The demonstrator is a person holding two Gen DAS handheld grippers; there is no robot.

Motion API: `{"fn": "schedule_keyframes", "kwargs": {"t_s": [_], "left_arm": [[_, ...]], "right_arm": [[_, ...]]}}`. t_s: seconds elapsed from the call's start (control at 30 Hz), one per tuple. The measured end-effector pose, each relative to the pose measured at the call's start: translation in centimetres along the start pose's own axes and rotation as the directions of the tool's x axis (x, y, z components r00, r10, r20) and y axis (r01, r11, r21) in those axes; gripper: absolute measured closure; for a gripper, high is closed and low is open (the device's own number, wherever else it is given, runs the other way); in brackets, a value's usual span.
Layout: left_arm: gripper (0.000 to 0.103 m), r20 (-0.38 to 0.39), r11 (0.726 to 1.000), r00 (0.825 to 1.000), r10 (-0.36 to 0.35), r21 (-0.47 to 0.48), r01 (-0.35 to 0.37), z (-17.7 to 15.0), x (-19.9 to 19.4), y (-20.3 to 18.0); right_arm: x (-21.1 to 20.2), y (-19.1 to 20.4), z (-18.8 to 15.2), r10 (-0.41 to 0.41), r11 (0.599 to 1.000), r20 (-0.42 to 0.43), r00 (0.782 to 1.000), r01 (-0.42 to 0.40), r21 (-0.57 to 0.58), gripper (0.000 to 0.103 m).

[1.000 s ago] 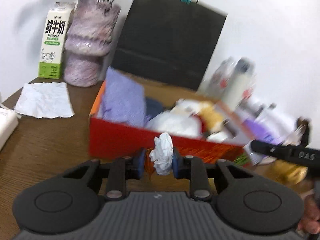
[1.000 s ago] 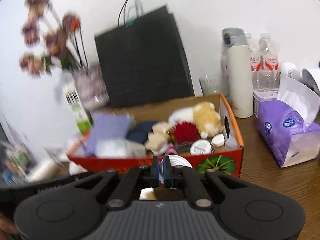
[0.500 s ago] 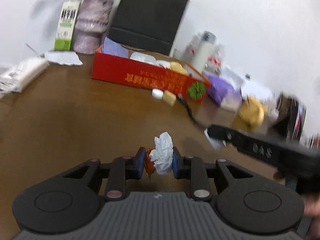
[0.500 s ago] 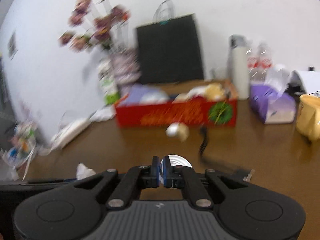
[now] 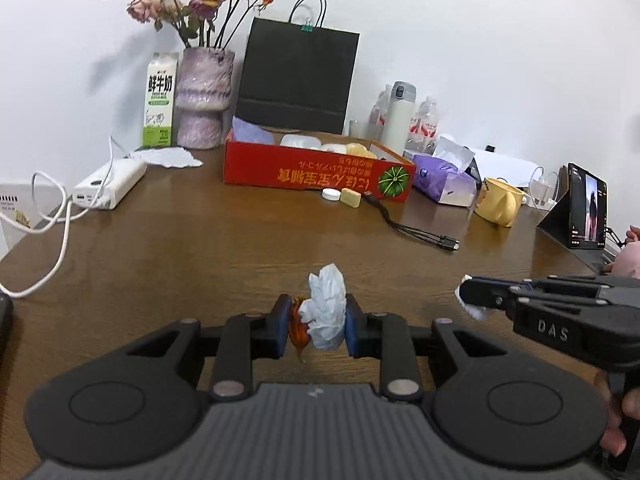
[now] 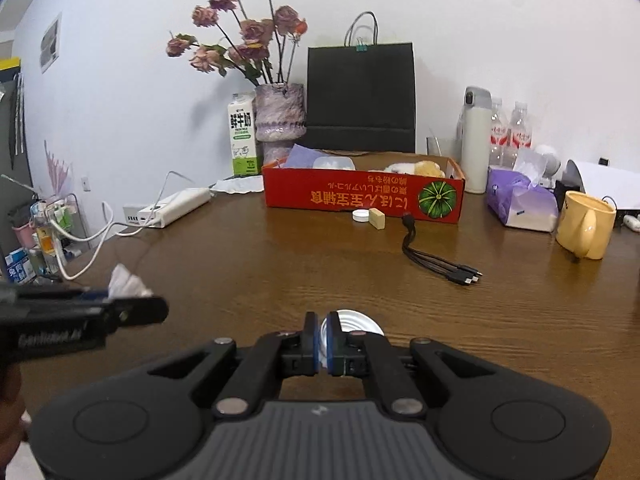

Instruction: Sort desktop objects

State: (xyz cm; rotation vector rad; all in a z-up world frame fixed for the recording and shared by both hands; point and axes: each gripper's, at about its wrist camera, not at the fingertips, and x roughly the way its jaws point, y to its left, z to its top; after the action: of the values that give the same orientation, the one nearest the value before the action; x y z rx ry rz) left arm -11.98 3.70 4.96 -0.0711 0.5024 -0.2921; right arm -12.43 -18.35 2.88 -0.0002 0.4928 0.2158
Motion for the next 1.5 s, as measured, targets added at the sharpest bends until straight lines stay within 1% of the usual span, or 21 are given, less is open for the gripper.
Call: {"fn": "schedule_keyframes", "kwargs": {"t_s": [0.17,0.37,0.43,0.6,0.63,0.7,0.73,0.77,0.83,0.9,1.0,1.03,1.07,1.13,1.23,1.27,1.33,1.37,1.4,1.43,1.5], "left_arm": [[0.076,0.002,0.999,1.0,0.021,0.032,-0.021,0.1,0.4,-0.7],[0.076,-0.013,0.999,1.0,-0.006,0.041,0.006,1.4,2.0,-0.7],[0.076,0.009,0.999,1.0,-0.014,0.047,0.013,2.9,2.9,-0.7],[0.076,0.121,0.994,0.993,-0.014,0.105,0.001,6.1,4.1,-1.5],[0.075,0.122,0.992,0.992,-0.019,0.126,0.003,6.1,4.5,-1.8],[0.073,0.063,0.986,0.997,-0.038,0.165,0.027,5.6,6.1,-2.3],[0.066,0.026,0.984,0.999,-0.037,0.174,0.032,5.3,7.1,-2.5],[0.046,-0.01,0.983,1.0,-0.026,0.179,0.028,4.8,8.0,-2.7],[0.021,-0.036,0.983,0.999,-0.003,0.185,0.009,4.0,8.9,-2.7],[0.019,-0.017,0.986,1.0,-0.005,0.168,0.008,3.3,8.6,-2.5],[0.025,-0.053,0.98,0.997,-0.053,0.191,0.062,2.4,7.8,-2.5],[0.035,-0.061,0.977,0.997,-0.056,0.201,0.068,2.0,7.5,-2.6],[0.038,-0.071,0.976,0.995,-0.064,0.202,0.077,1.8,7.2,-2.7],[0.037,-0.103,0.975,0.992,-0.072,0.201,0.092,1.6,7.7,-3.0],[0.036,-0.114,0.983,0.993,-0.008,0.184,0.028,2.2,9.5,-3.3],[0.036,-0.122,0.985,0.992,-0.01,0.169,0.031,2.5,10.0,-3.3],[0.037,-0.137,0.986,0.99,-0.034,0.154,0.056,3.0,10.9,-3.4],[0.048,-0.153,0.985,0.988,-0.037,0.163,0.062,3.1,11.3,-3.6],[0.056,-0.172,0.983,0.985,-0.026,0.175,0.057,3.1,11.8,-3.8],[0.077,-0.194,0.982,0.981,-0.016,0.181,0.052,3.0,12.3,-3.9],[0.081,-0.202,0.986,0.979,-0.028,0.153,0.06,2.8,12.4,-3.9]], "right_arm": [[-0.4,0.2,0.0,0.004,1.0,0.01,1.0,-0.004,-0.015,0.1],[0.6,-0.8,0.4,0.004,1.0,-0.001,1.0,-0.004,0.009,0.1],[1.2,-1.3,1.1,0.004,1.0,0.005,1.0,-0.004,0.008,0.1],[2.8,-2.8,4.2,-0.021,1.0,0.067,0.998,0.021,-0.002,0.1],[3.3,-3.0,4.7,-0.024,1.0,0.071,0.997,0.024,0.002,0.1],[4.2,-3.4,5.1,-0.028,1.0,0.065,0.997,0.028,0.003,0.1],[4.8,-3.5,5.1,-0.028,1.0,0.05,0.998,0.028,0.004,0.1],[5.4,-3.6,4.9,-0.027,1.0,0.029,0.999,0.027,0.005,0.1],[6.7,-3.8,4.3,-0.028,0.999,-0.02,0.999,0.028,0.017,0.099],[7.4,-4.0,3.7,-0.023,0.999,-0.052,0.998,0.024,0.03,0.099],[7.9,-4.2,2.9,-0.024,0.999,-0.077,0.997,0.027,0.038,0.099],[7.9,-4.3,2.7,-0.021,0.999,-0.086,0.996,0.025,0.041,0.099],[7.9,-4.4,2.6,-0.017,0.999,-0.09,0.996,0.021,0.042,0.099],[7.7,-4.5,2.3,-0.017,0.999,-0.091,0.996,0.02,0.035,0.099],[7.5,-4.7,2.1,-0.019,0.999,-0.087,0.996,0.022,0.036,0.097],[7.4,-4.8,2.1,-0.024,0.999,-0.085,0.996,0.028,0.037,0.094],[7.2,-5.0,2.1,-0.048,0.998,-0.073,0.996,0.05,0.035,0.078],[7.0,-5.1,2.1,-0.056,0.998,-0.071,0.996,0.058,0.028,0.067],[7.1,-5.2,2.1,-0.06,0.998,-0.073,0.996,0.062,0.019,0.064],[7.3,-5.2,2.1,-0.062,0.998,-0.086,0.994,0.063,0.01,0.064],[8.2,-5.3,2.2,-0.048,0.999,-0.123,0.991,0.048,-0.003,0.063]]}}
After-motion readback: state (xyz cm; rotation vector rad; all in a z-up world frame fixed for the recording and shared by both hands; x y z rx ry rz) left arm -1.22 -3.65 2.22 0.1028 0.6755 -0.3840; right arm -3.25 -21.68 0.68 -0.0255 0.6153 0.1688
